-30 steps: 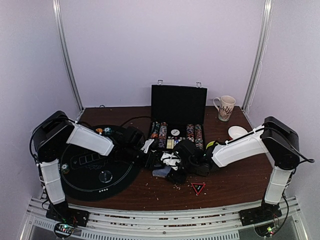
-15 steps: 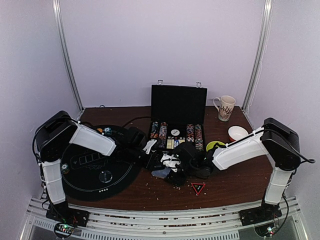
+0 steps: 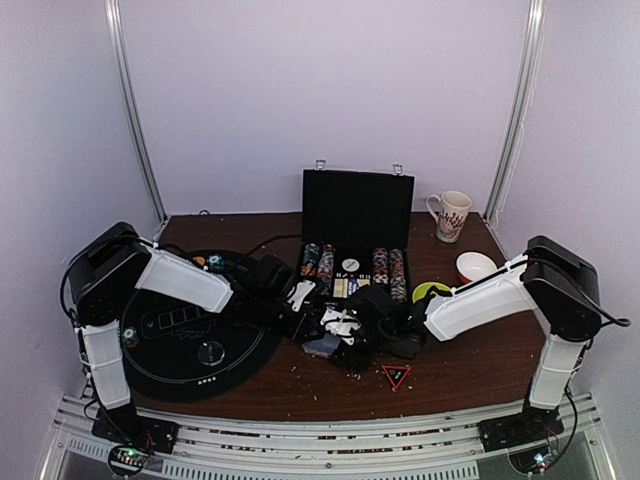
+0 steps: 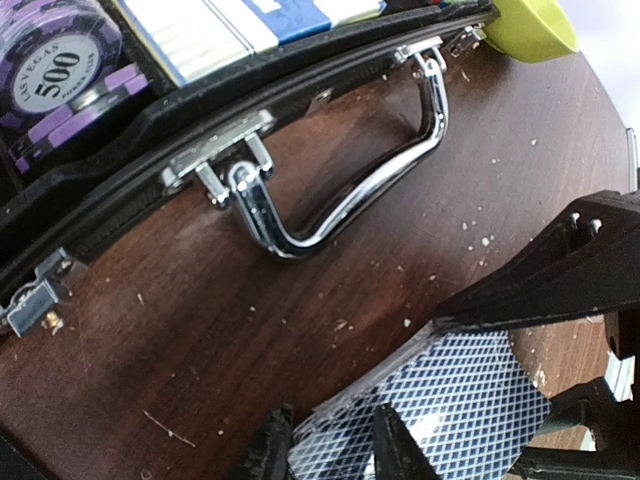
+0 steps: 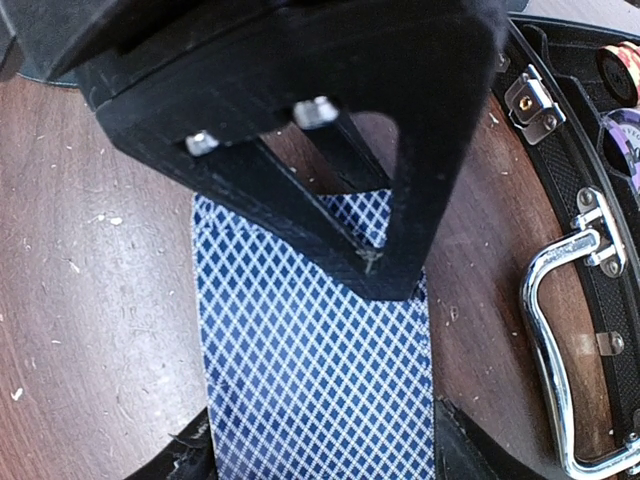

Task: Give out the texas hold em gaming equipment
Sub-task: Place the face-down deck piles at the center of the board.

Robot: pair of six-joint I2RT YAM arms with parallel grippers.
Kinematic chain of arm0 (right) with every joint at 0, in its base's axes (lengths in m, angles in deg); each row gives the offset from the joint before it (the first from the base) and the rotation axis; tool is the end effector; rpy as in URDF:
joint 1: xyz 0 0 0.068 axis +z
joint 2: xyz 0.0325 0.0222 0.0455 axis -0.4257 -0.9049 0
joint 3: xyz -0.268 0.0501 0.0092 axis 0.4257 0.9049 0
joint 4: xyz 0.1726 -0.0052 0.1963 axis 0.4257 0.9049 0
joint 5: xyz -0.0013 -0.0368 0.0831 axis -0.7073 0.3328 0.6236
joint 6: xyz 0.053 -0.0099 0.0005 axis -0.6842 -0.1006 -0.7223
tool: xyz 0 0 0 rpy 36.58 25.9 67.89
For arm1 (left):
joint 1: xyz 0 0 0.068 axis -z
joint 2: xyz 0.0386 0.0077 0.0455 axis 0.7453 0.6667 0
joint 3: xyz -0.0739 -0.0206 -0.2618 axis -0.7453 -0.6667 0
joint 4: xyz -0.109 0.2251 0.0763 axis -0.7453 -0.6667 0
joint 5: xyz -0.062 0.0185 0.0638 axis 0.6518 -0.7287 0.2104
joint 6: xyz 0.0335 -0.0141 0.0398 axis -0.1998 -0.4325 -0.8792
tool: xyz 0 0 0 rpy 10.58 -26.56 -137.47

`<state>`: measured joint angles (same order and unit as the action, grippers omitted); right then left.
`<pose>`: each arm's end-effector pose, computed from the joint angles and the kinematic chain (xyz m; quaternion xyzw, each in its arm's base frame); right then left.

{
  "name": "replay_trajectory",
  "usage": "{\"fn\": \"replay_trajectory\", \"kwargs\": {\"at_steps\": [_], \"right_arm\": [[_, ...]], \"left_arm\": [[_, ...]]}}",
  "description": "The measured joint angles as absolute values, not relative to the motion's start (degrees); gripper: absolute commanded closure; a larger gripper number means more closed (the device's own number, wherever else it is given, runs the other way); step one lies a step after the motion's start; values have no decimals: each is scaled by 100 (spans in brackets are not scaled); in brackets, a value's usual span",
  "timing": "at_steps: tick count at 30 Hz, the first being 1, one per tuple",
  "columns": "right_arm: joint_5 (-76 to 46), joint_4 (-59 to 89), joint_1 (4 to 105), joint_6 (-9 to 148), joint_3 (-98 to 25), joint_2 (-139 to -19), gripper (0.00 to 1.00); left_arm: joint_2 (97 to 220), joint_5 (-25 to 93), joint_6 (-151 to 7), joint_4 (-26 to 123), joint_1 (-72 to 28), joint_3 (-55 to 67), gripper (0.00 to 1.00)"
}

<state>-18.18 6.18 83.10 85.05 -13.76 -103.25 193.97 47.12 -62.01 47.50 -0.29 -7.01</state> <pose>0.1919 0.3111 0.1351 -0.5172 0.7619 0.1934 0.3386 0.2454 -0.2907 0.1184 0.2675 0.8902 -0.3285 0.1674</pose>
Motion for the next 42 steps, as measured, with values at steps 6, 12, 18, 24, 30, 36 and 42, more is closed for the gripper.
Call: {"fn": "replay_trajectory", "kwargs": {"at_steps": [6, 12, 18, 24, 30, 36, 42], "right_arm": [[-1820, 615, 8310, 8551, -1376, -10323, 34], [-1827, 626, 8308, 8614, -1393, -10323, 34], [-1879, 681, 8308, 8678, -1428, -10323, 34], [-1912, 736, 8308, 8697, -1455, -10323, 34], [-1949, 755, 8308, 8717, -1466, -10323, 34], [-1954, 755, 8308, 8719, -1468, -10323, 34], [-1962, 768, 8308, 8719, -1472, -10323, 34]], "left_arm": [[19227, 4736, -6140, 4772, -29, -884, 64], [19002, 4812, -6134, 4630, -134, -1081, 55], [18954, 5114, -6147, 4604, -193, -1094, 41], [19126, 5363, -6145, 4597, -223, -928, 52], [19371, 5171, -6418, 4390, -151, -598, 66], [19336, 5140, -6545, 4315, -260, -615, 65], [19273, 5236, -6558, 4285, -475, -659, 51]]}}
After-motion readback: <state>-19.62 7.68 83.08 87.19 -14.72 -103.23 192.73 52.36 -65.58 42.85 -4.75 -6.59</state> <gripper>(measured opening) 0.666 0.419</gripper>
